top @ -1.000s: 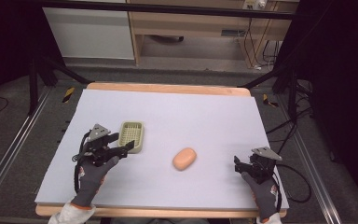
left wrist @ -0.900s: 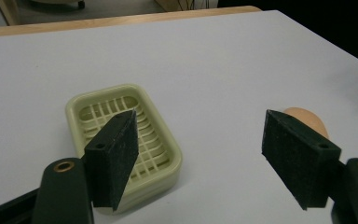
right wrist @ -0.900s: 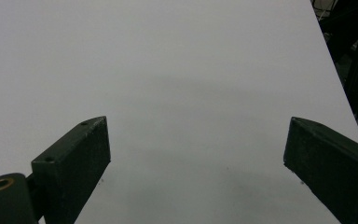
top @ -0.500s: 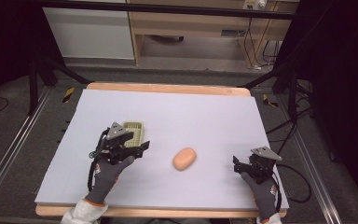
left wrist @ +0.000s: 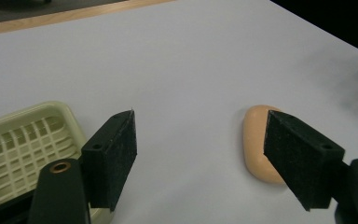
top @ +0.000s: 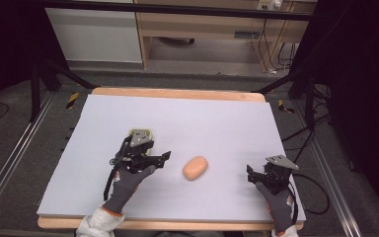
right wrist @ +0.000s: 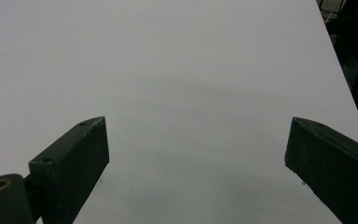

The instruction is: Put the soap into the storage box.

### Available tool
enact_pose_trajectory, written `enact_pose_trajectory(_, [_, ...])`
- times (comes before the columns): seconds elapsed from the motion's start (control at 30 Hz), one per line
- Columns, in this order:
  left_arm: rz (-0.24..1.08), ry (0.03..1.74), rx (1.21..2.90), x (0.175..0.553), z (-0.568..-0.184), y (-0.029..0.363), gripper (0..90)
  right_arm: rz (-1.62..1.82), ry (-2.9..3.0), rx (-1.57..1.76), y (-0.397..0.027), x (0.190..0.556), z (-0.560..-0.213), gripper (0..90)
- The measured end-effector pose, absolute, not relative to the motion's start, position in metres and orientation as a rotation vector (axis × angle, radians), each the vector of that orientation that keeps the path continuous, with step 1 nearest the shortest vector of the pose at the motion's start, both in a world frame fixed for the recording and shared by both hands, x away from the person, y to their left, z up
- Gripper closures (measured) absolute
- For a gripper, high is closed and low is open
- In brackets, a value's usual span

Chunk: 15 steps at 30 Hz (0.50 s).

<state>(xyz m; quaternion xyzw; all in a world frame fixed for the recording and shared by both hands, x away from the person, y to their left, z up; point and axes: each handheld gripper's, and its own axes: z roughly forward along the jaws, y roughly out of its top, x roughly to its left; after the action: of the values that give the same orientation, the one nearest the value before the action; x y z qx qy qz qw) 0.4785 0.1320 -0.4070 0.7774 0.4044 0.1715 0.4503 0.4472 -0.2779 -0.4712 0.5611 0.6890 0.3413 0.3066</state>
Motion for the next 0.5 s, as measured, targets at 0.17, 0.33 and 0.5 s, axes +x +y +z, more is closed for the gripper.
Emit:
enact_pose_trajectory(0.17, [0.416, 0.978, 1.956, 0.480, -0.408, 0.120, 24.3, 0.903, 1.827, 1.488, -0.277, 0.448, -0.471, 6.6])
enact_pose_trajectory(0.33, [0.397, 0.960, 1.977, 0.481, -0.411, 0.106, 23.9, 0.906, 1.820, 1.491, -0.278, 0.448, -0.471, 6.5])
enact_pose_trajectory(0.5, [0.387, 0.949, 1.987, 0.482, -0.413, 0.097, 23.7, 0.907, 1.823, 1.492, -0.278, 0.448, -0.471, 6.5])
